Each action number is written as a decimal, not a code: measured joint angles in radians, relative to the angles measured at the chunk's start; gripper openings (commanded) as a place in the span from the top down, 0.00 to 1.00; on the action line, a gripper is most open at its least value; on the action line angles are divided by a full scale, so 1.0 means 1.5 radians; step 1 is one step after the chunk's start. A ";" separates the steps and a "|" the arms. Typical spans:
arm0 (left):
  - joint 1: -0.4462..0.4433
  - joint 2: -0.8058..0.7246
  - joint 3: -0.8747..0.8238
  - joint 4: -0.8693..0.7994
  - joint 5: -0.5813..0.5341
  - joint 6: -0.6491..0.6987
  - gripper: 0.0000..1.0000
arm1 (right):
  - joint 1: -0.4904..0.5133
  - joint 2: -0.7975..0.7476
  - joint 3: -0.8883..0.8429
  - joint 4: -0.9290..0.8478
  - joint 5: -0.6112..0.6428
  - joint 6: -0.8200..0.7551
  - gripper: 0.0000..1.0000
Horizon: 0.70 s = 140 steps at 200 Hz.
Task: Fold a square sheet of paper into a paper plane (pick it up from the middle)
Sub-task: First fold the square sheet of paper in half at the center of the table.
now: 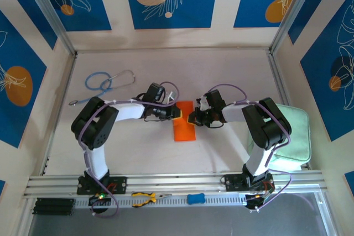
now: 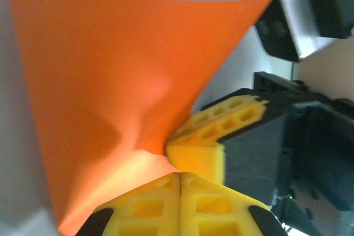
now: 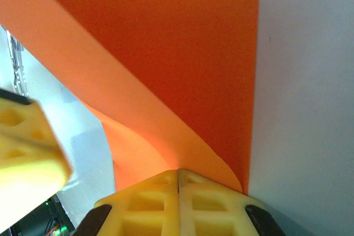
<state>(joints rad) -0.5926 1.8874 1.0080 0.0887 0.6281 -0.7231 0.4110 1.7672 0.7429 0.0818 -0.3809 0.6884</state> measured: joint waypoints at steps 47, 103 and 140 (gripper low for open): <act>0.010 0.036 -0.018 0.002 0.001 0.027 1.00 | 0.001 0.000 0.000 0.000 0.000 0.000 1.00; 0.019 0.037 -0.027 0.020 0.021 0.035 1.00 | 0.001 0.000 0.000 0.000 0.002 0.000 1.00; 0.024 0.037 -0.003 -0.002 0.022 0.035 1.00 | 0.001 0.000 0.000 0.000 0.002 0.000 1.00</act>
<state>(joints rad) -0.5568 1.9423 1.0031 0.0860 0.6617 -0.6701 0.4122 1.7672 0.7429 0.0814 -0.3786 0.6884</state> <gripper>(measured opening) 0.064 0.063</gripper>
